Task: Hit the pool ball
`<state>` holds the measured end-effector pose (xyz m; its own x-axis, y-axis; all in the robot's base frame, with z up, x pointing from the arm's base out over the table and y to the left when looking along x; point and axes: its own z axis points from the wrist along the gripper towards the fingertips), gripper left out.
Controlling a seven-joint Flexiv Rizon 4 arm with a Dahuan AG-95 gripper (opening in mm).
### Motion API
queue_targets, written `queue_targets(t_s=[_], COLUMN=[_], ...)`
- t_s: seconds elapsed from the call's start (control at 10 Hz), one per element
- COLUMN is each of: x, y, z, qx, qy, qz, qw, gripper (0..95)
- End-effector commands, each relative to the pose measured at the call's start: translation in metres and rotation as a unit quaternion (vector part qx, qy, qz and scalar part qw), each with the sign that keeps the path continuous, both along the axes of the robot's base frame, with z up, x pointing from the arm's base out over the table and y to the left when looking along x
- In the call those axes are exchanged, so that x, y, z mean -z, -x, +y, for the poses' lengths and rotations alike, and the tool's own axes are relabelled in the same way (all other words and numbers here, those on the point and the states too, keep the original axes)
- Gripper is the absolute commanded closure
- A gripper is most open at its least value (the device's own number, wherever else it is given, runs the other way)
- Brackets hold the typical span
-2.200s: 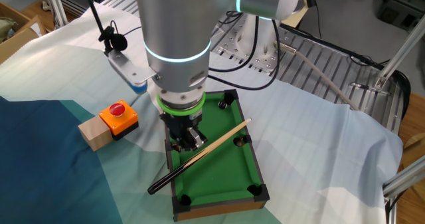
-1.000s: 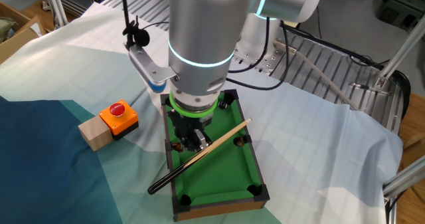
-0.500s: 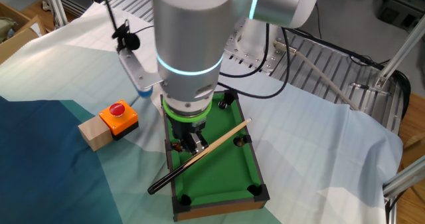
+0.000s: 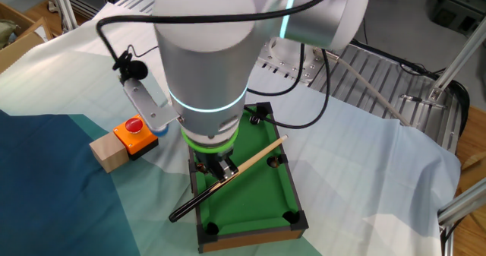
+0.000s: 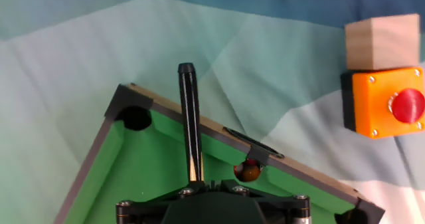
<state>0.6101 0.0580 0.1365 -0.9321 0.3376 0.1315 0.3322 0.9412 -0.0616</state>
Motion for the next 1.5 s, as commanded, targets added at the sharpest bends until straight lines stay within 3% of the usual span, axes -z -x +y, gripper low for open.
queue_targets(t_s=[0.1,0.3,0.4,0.6,0.9,1.1,1.2,1.4,1.5], x=[0.001,0.003,0.002,-0.003,-0.010,-0.008,-0.004,0.003,0.006], y=[0.001,0.002,-0.001,-0.011,-0.024,-0.027,-0.029,-0.031,-0.032], z=[0.000,-0.004,-0.004,-0.003,0.015,0.021,0.022,0.026,0.027], qx=[-0.030,-0.020,0.011,0.064,0.104,0.126,0.128,0.132,0.128], qy=[0.002,-0.002,-0.009,-0.042,-0.046,-0.048,-0.054,-0.057,-0.057], qz=[-0.015,-0.013,-0.016,-0.024,-0.025,-0.023,-0.027,-0.051,-0.059], qw=[0.9994,0.9997,0.9998,0.9968,0.9932,0.9906,0.9899,0.9884,0.9883], gripper=[95.0,95.0,95.0,95.0,95.0,95.0,95.0,95.0,76.0])
